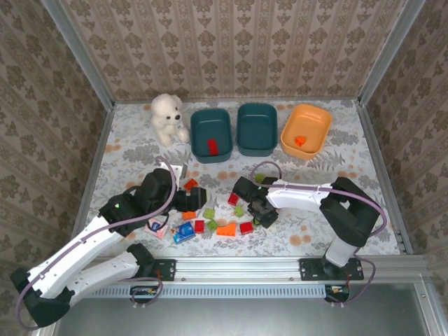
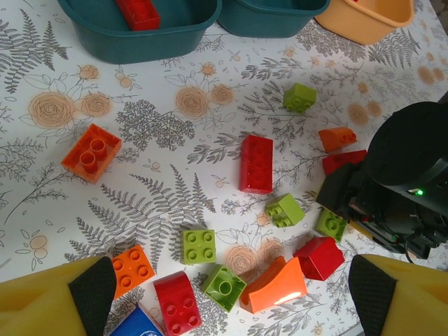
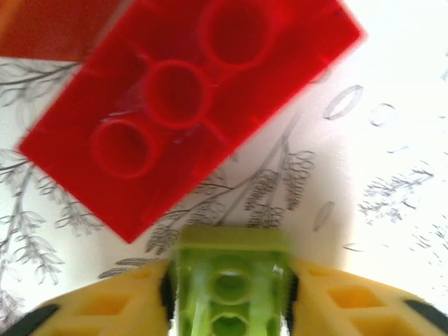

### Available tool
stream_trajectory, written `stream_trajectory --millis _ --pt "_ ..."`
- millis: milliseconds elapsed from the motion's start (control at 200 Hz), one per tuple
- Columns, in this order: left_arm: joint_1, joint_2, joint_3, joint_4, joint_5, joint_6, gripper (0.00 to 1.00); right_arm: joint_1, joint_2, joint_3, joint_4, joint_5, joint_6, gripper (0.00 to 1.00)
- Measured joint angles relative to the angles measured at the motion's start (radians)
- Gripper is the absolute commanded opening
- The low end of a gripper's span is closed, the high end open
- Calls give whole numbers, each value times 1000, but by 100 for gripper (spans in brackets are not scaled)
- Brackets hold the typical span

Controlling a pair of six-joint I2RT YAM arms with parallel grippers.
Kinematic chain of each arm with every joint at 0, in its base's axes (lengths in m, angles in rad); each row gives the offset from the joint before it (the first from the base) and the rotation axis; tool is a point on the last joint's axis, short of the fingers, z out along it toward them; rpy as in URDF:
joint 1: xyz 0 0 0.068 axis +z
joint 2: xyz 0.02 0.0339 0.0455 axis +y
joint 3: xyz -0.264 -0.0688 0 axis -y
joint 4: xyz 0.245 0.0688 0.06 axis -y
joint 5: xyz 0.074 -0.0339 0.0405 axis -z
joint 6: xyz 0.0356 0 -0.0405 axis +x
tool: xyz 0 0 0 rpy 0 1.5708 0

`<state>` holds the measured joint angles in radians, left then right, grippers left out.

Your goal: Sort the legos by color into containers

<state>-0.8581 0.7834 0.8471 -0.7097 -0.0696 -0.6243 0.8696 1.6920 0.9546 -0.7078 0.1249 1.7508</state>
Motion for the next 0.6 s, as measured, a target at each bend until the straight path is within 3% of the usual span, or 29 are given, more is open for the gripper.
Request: stream_trajectory --millis 135,285,490,600 --pt "0 1 -5 4 -6 -2 90 -1 3 15 -18 -3 11 27" --pt "0 9 -12 11 -6 -4 90 -3 18 64 -38 6 -24 26" --pt "0 61 -16 51 -2 -5 90 -18 -25 318 -110 139 -207 26" --pt "0 112 -15 85 8 -4 91 -85 -70 414 -110 208 -357 26"
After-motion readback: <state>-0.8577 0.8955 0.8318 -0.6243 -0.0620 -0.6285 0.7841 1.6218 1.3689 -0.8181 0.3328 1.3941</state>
